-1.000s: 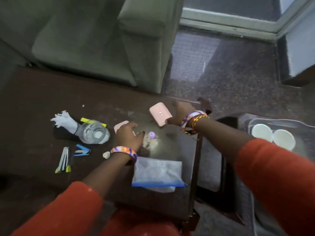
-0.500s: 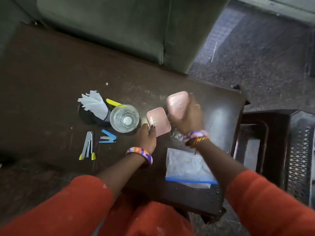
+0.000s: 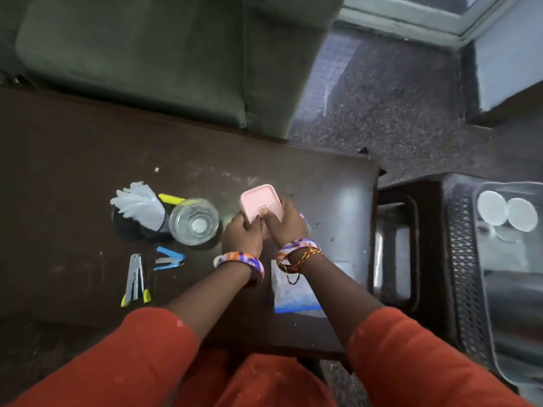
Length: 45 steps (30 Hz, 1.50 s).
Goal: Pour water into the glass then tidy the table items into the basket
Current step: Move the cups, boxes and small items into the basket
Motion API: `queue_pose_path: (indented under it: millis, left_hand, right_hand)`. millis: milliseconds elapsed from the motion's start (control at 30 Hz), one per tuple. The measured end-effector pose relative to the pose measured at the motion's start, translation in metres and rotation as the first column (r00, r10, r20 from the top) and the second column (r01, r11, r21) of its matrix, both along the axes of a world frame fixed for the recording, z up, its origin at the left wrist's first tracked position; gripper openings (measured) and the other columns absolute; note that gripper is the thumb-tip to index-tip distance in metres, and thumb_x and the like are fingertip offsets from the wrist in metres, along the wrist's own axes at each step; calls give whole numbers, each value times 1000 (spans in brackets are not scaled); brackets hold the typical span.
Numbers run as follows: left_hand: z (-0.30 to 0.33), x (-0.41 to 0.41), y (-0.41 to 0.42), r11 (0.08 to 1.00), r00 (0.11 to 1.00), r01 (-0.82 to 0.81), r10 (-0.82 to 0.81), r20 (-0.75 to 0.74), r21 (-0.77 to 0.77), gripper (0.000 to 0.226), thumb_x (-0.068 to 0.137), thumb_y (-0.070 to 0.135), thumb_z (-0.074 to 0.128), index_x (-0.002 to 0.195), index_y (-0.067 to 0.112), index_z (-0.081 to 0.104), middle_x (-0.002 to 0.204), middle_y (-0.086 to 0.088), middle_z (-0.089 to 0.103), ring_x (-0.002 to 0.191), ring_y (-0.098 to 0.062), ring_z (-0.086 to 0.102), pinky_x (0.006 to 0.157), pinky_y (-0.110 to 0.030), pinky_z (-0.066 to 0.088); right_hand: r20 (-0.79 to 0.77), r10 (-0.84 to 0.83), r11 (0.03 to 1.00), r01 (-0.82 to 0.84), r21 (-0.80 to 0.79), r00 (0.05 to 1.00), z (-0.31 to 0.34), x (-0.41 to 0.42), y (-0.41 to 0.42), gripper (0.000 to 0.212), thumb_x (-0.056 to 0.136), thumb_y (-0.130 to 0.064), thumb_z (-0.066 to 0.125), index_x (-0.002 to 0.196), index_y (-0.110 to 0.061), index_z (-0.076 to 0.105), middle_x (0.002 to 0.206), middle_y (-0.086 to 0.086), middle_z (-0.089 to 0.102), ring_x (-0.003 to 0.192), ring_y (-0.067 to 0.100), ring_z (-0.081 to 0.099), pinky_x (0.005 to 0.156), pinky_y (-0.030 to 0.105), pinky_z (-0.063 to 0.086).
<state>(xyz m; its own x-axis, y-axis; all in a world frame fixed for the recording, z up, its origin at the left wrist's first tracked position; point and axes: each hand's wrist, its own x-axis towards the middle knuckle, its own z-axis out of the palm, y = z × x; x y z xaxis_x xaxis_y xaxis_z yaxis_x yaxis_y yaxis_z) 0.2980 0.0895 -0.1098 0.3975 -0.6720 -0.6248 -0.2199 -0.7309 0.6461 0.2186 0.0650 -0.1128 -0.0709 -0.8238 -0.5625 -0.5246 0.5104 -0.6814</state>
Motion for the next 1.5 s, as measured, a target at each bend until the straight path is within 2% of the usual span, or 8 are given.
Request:
queue_pose_path:
  millis: [133,300,567,733,967,1200,1300,1500]
  left_hand:
    - [63,-34,-29,958,984,136,-160,-79,-252,31,74,32,63,86,4,68,92,-21,72,90,-36,67,76,-40,53]
    - [145,-118,-79,851,899,339,-418,-127,-400,44,63,37,72,93,5,67,99,-19,72,94,-32,67,85,-46,55]
    - [201,-298,-105,707,729,532,-662,-173,-465,39,71,29,71,80,-8,62,90,-33,68,86,-40,68,81,-45,57]
    - [186,-413,-105,667,615,663,-744,-260,-342,46,83,21,64,107,-18,57,80,-14,56,53,-17,50,48,-15,42]
    - [120,-503,-89,737,596,673,-493,-634,59,17,92,10,47,77,14,51,68,-3,60,59,-19,56,76,-35,46]
    - [81,-511,-93,743,744,611,-419,-521,273,13,91,-1,44,93,1,56,77,-12,61,75,-22,59,74,-33,54]
    - [76,-520,-95,724,750,618,-426,-506,306,13,87,-2,47,88,3,59,81,-13,54,78,-24,57,99,-42,43]
    - [61,-519,-95,821,776,527,-359,-518,222,24,76,-17,45,72,5,54,85,-19,51,73,-26,49,64,-32,40]
  right_hand:
    - [143,-190,975,203,-90,971,72,-53,-16,34,84,-22,64,114,-6,58,104,16,66,93,27,62,86,45,53]
    - [90,-241,958,252,-138,966,174,-154,-38,39,96,-22,48,119,8,56,96,18,61,74,22,60,49,24,53]
    - [85,-279,958,284,-44,956,263,-350,-35,19,96,-12,46,100,4,57,75,13,58,65,23,58,46,24,56]
    - [1,-248,968,248,37,969,243,-475,-40,20,94,-13,51,84,3,56,71,18,59,51,23,61,43,28,56]
    - [42,-278,940,262,220,960,154,-559,-31,12,93,-1,50,89,6,58,73,17,57,52,27,61,40,34,55]
    - [-82,-194,933,210,292,978,84,-539,-40,39,93,-7,49,129,7,47,134,20,54,123,36,52,92,33,49]
    - [-74,-230,920,241,308,970,74,-540,-48,40,94,-5,47,132,8,44,138,23,49,127,34,48,99,34,41]
    - [-103,-382,897,395,200,918,62,-541,-55,35,92,-5,48,123,10,51,127,28,56,116,39,55,94,40,45]
